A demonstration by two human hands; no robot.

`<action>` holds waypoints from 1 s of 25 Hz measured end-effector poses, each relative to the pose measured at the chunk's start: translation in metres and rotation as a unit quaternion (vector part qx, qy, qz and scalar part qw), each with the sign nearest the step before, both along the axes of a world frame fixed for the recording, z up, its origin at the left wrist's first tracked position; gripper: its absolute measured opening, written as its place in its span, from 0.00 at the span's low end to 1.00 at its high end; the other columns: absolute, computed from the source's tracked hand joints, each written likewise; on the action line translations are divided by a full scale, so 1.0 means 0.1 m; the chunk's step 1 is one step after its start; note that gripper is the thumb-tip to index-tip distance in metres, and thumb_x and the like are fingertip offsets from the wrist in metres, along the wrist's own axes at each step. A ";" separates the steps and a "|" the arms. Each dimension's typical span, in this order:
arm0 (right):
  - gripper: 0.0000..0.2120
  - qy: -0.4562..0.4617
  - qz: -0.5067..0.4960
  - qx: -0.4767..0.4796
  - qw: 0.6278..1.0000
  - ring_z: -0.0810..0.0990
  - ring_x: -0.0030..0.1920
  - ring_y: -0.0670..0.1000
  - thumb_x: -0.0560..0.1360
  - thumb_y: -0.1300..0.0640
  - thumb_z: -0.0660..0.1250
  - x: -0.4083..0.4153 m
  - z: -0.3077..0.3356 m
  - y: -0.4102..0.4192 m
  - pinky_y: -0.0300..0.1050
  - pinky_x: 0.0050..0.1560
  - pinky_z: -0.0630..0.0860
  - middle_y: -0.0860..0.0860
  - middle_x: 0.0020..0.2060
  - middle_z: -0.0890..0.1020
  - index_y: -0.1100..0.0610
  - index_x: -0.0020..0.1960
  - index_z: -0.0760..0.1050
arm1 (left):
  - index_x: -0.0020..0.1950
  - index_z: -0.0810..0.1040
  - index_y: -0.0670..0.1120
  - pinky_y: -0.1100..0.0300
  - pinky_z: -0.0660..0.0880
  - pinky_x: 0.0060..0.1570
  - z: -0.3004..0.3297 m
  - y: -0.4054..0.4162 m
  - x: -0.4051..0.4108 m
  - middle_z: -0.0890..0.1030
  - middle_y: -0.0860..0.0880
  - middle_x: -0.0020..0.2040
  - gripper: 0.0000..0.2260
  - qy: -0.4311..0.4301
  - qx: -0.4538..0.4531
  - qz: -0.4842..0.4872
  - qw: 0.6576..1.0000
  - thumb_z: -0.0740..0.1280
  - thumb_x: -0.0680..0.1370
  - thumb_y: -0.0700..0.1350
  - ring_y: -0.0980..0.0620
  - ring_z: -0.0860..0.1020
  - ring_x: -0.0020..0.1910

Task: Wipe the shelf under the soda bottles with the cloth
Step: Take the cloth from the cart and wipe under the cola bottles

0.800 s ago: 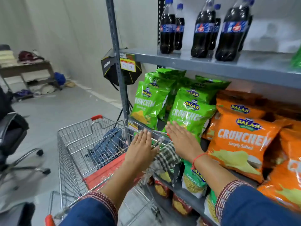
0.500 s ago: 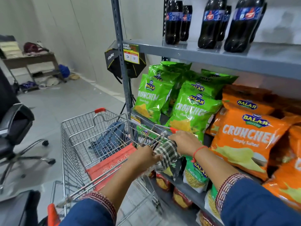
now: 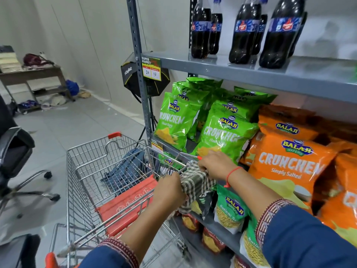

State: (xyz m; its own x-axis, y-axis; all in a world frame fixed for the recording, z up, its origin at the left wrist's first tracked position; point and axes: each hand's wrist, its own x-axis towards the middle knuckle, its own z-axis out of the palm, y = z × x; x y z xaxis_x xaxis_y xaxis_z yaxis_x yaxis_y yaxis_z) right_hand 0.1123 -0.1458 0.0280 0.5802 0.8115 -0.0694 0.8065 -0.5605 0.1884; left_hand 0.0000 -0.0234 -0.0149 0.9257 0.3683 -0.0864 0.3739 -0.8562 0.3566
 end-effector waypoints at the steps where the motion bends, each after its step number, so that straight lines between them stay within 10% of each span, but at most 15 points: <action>1: 0.14 0.000 -0.003 0.006 1.000 0.68 0.48 0.53 0.71 0.69 0.61 -0.02 0.04 -0.04 0.46 0.46 0.65 0.50 0.40 0.74 0.50 0.38 0.65 | 0.51 0.69 0.42 0.49 0.78 0.48 0.03 -0.03 0.01 0.78 0.43 0.48 0.12 0.010 0.008 -0.007 1.000 0.63 0.69 0.35 0.42 0.77 0.48; 5: 0.14 -0.009 -0.019 0.064 0.998 0.65 0.45 0.51 0.70 0.71 0.58 -0.11 0.44 -0.19 0.43 0.42 0.60 0.47 0.35 0.70 0.51 0.41 0.69 | 0.48 0.72 0.43 0.52 0.76 0.45 0.33 -0.10 0.13 0.79 0.43 0.45 0.09 0.055 0.014 -0.072 0.996 0.62 0.69 0.40 0.42 0.79 0.48; 11: 0.12 -0.099 -0.014 0.138 0.985 0.72 0.52 0.54 0.71 0.65 0.61 -0.22 1.26 -0.48 0.46 0.46 0.67 0.49 0.48 0.80 0.51 0.48 0.76 | 0.49 0.72 0.48 0.56 0.72 0.36 0.97 -0.48 0.35 0.79 0.48 0.42 0.08 -0.145 -0.198 -0.139 0.959 0.66 0.70 0.42 0.48 0.76 0.39; 15: 0.16 -0.229 -0.049 0.462 0.855 0.72 0.57 0.55 0.70 0.57 0.66 -0.26 1.37 -0.74 0.48 0.57 0.71 0.51 0.60 0.76 0.53 0.58 0.75 | 0.37 0.76 0.46 0.47 0.77 0.42 1.43 -0.65 0.50 0.82 0.42 0.38 0.01 -0.262 -0.279 -0.132 0.914 0.67 0.68 0.41 0.46 0.78 0.36; 20: 0.26 0.073 -0.066 0.645 0.758 0.50 0.70 0.36 0.72 0.34 0.58 -0.37 1.24 -0.61 0.27 0.67 0.51 0.38 0.73 0.52 0.32 0.66 0.53 | 0.39 0.78 0.52 0.54 0.76 0.42 1.89 -0.73 0.45 0.81 0.54 0.35 0.11 -0.306 -0.344 -0.241 0.854 0.63 0.65 0.36 0.54 0.78 0.36; 25: 0.23 0.075 -0.039 0.694 0.715 0.64 0.63 0.31 0.67 0.35 0.57 -0.21 1.39 -0.39 0.17 0.55 0.61 0.41 0.67 0.67 0.26 0.61 0.57 | 0.53 0.75 0.48 0.64 0.75 0.48 2.13 -0.39 0.50 0.83 0.58 0.44 0.15 -0.161 -0.394 -0.384 0.819 0.66 0.70 0.33 0.60 0.79 0.47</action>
